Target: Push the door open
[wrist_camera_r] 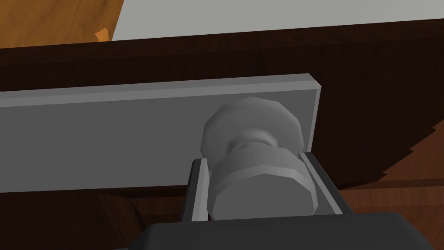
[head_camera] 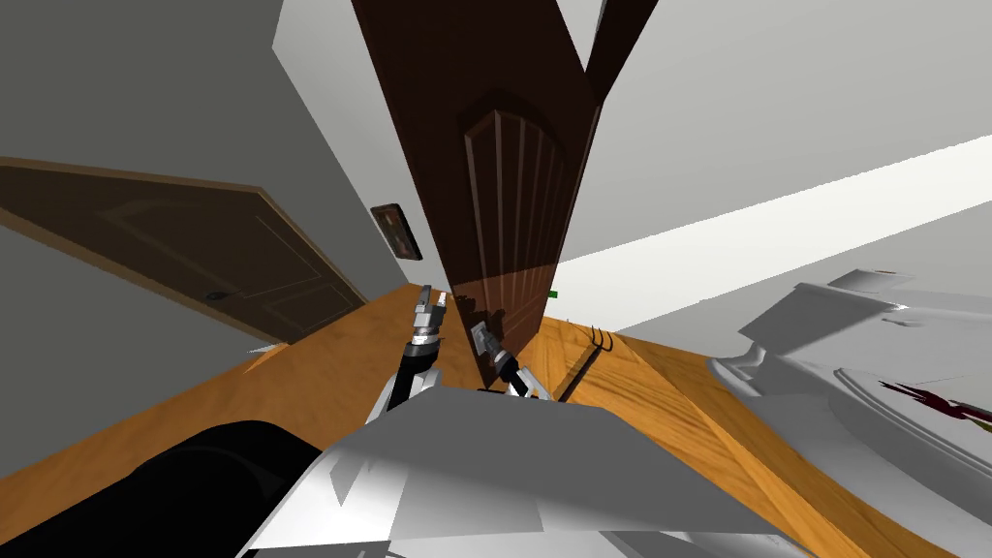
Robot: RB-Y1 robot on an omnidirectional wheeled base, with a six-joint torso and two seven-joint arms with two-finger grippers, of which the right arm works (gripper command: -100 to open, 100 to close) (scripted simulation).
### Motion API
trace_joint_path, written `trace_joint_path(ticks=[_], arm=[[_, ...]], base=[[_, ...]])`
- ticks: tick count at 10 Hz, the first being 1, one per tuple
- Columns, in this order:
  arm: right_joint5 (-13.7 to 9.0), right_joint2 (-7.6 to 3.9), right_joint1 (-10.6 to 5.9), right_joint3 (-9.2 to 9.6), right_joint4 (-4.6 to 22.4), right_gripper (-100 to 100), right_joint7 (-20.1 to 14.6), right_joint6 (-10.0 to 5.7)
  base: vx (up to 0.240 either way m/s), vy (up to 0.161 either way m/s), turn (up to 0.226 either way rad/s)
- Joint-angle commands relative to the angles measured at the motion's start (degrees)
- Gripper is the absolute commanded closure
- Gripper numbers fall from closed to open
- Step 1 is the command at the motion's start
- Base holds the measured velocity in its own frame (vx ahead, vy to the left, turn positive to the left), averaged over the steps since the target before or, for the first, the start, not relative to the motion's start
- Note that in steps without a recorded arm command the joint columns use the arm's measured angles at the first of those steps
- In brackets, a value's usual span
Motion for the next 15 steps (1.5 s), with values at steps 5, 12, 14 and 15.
trace_joint_path(ticks=[5,12,14,15], arm=[[1.9,-2.52,1.78,-0.60,-1.3,100,-0.9,-0.16],[4.9,-3.92,4.48,-1.50,-3.3,100,-2.3,-0.40],[5.7,-3.95,5.22,-1.75,-3.8,100,-2.6,-0.47],[6.2,-3.87,5.71,-1.92,-4.2,100,-2.9,-0.51]], base=[[0.098,0.158,-0.129],[0.120,0.210,-0.166],[0.081,0.161,-0.156],[0.090,0.168,-0.156]])
